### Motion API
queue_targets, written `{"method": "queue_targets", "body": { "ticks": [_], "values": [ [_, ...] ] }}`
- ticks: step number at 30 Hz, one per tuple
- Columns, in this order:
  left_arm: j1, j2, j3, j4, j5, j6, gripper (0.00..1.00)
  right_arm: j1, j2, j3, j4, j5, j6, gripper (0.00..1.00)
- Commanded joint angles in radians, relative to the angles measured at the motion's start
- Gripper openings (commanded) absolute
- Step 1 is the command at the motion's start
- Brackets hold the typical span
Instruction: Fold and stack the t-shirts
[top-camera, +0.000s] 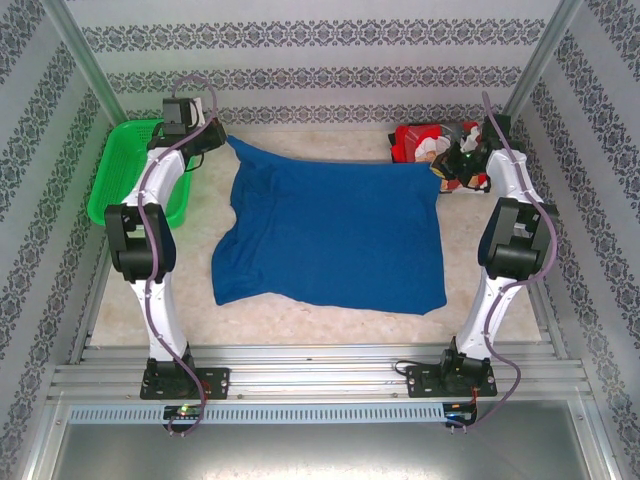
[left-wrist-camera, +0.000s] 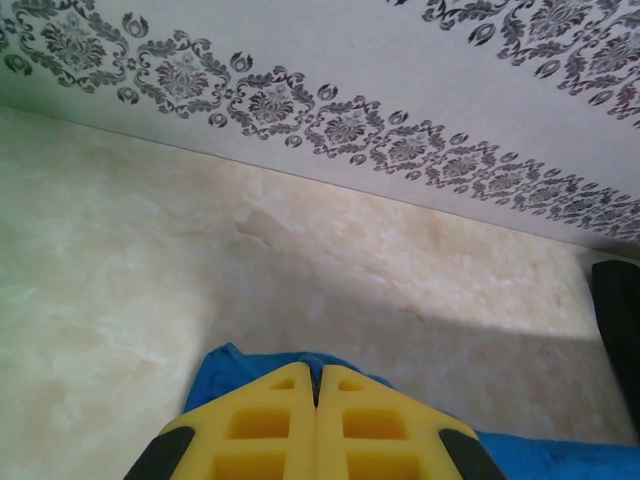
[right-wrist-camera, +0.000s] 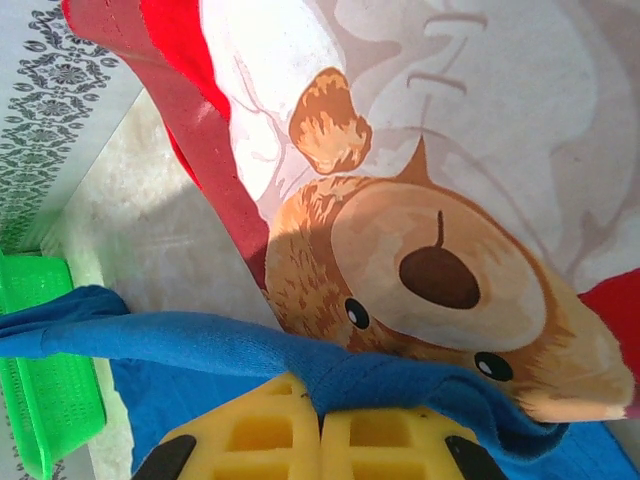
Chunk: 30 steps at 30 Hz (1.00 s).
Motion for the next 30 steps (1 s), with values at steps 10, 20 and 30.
{"method": "queue_targets", "body": {
  "ticks": [10, 20, 30],
  "values": [
    [-0.008, -0.221, -0.363, 0.089, 0.054, -0.057, 0.0, -0.001, -0.176, -0.293, 0.066, 0.017, -0.047, 0.0],
    [-0.002, -0.322, -0.463, 0.044, 0.148, -0.173, 0.0, -0.024, -0.283, -0.42, 0.038, 0.002, -0.052, 0.0],
    [0.009, -0.37, -0.498, -0.013, 0.316, -0.384, 0.0, -0.039, -0.28, -0.477, -0.006, -0.019, -0.056, 0.01]
  ]
}}
